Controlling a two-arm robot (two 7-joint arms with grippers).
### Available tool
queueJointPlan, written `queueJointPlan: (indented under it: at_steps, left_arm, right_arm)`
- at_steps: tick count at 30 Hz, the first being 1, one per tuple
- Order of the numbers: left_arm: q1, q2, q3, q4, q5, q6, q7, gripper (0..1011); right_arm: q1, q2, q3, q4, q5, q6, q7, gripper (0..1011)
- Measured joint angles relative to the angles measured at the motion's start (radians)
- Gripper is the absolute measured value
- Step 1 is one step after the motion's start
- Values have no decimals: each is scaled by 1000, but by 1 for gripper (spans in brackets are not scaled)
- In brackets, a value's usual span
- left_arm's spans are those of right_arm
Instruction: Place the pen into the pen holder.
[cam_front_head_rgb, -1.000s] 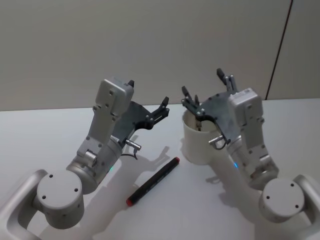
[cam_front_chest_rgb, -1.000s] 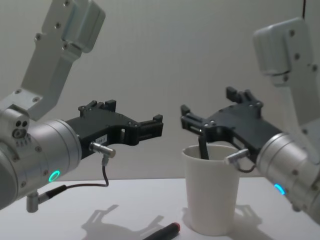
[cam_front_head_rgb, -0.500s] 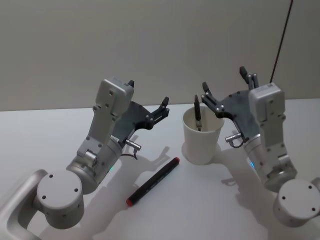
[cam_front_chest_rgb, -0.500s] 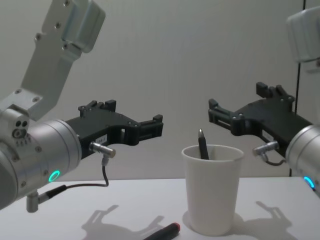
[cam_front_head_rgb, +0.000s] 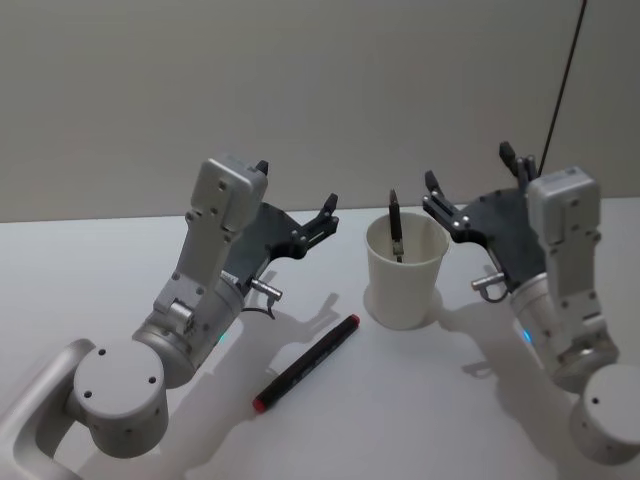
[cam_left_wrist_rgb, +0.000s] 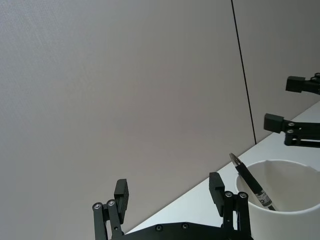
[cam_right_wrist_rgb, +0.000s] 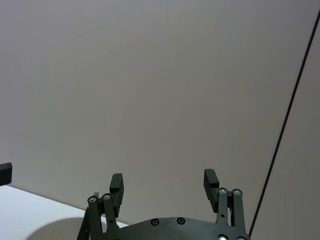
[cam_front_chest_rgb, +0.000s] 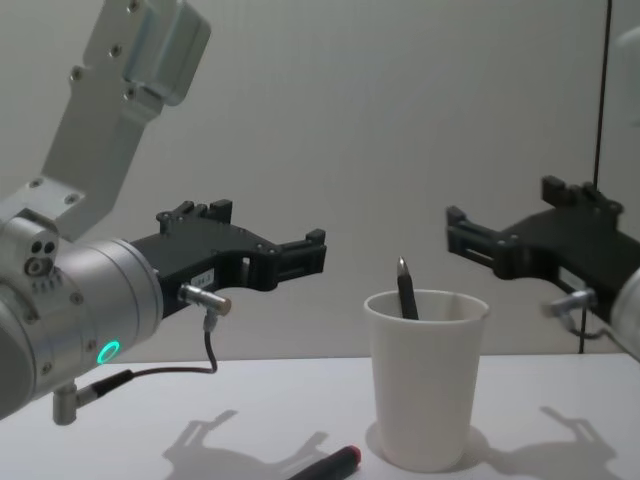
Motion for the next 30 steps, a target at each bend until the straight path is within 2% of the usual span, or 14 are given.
queueJointPlan:
  at_steps: [17,18,21,22,25,30]
  left_arm:
    - [0,0,0,0,0,0,0,1001]
    - [0,0,0,0,0,0,0,1001]
    - [0,0,0,0,0,0,0,1001]
    - [0,0,0,0,0,0,0,1001]
    - [0,0,0,0,0,0,0,1001]
    - [0,0,0,0,0,0,0,1001]
  right_arm:
    - [-93,138,25,-142,228,129,37,1001]
    - [-93,138,25,-142,228,129,37,1001]
    - [-113,169,30,-174,279,158,46,1001]
    - [-113,169,30,-174,279,158,46,1001]
    - [-133,199,36,-206,330,187,54,1001]
    - [-152,228,40,-236,377,214,61,1001]
